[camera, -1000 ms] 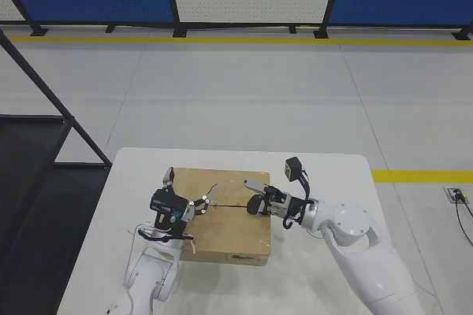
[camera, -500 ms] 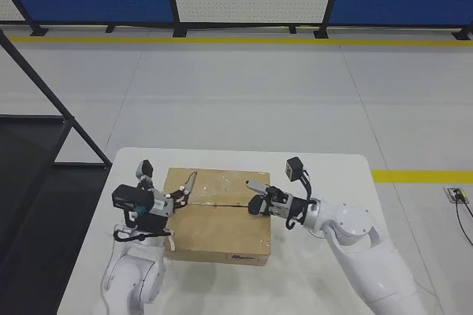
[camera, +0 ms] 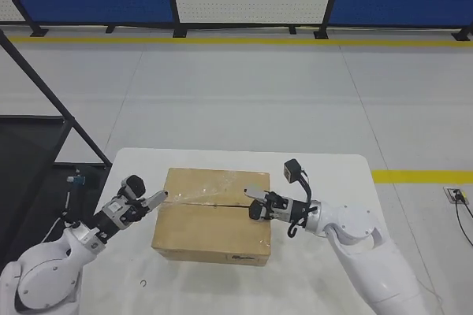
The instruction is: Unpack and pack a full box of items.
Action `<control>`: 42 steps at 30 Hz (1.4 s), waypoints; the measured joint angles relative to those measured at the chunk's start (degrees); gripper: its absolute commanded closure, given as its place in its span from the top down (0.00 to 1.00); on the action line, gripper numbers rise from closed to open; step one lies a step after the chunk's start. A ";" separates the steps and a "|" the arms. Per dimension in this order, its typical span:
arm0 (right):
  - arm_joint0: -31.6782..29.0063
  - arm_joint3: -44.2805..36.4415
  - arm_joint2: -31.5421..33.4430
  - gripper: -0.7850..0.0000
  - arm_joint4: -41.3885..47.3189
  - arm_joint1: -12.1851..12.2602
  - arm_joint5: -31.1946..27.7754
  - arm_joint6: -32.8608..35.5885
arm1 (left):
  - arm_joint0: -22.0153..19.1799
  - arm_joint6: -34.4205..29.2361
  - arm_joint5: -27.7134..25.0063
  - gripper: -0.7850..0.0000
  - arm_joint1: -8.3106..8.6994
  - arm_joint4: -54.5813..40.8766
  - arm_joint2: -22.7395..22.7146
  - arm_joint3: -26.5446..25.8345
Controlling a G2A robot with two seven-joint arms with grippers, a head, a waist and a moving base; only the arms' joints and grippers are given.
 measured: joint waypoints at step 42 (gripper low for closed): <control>0.59 2.94 0.71 1.00 3.91 0.10 0.04 -1.47 | -37.75 -29.69 6.77 1.00 1.02 -21.80 26.67 41.76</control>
